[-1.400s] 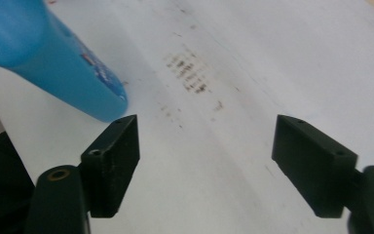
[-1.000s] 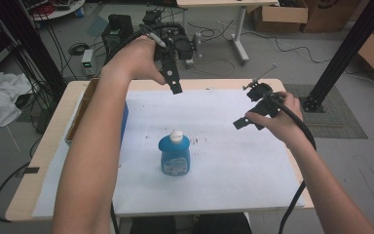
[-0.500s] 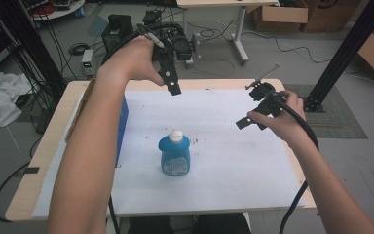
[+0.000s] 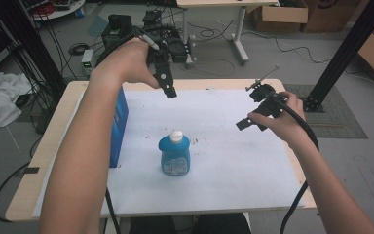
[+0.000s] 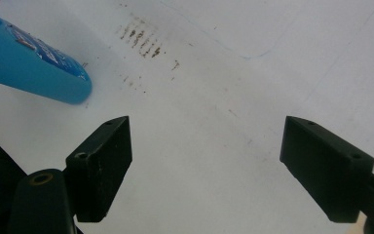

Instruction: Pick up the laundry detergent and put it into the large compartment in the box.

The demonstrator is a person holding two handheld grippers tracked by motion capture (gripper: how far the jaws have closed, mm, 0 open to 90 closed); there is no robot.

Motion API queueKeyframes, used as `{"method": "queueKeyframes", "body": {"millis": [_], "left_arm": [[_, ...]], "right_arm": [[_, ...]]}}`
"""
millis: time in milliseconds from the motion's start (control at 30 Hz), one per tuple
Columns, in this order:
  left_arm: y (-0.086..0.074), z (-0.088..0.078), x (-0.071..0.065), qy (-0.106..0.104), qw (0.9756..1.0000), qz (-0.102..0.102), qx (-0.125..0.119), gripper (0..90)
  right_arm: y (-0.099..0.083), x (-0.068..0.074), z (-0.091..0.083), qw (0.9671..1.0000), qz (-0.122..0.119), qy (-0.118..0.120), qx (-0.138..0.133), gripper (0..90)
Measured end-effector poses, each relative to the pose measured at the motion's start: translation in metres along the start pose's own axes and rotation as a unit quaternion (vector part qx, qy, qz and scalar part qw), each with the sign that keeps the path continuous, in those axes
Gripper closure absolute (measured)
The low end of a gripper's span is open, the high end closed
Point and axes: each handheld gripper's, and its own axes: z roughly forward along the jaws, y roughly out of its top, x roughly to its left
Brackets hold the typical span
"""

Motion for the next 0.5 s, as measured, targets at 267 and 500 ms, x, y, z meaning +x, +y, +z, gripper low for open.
{"method": "queueKeyframes", "body": {"millis": [267, 500], "left_arm": [[-0.005, -0.006, -0.013, -0.015, 0.9997, 0.009, -0.016, 0.3], [-0.012, -0.009, -0.034, -0.035, 0.9990, 0.021, -0.016, 0.3]], "right_arm": [[-0.003, -0.001, 0.002, 1.0000, -0.003, 0.006, -0.002, 19.3], [-0.008, -0.001, 0.001, 0.9999, -0.007, 0.011, -0.006, 19.3]]}}
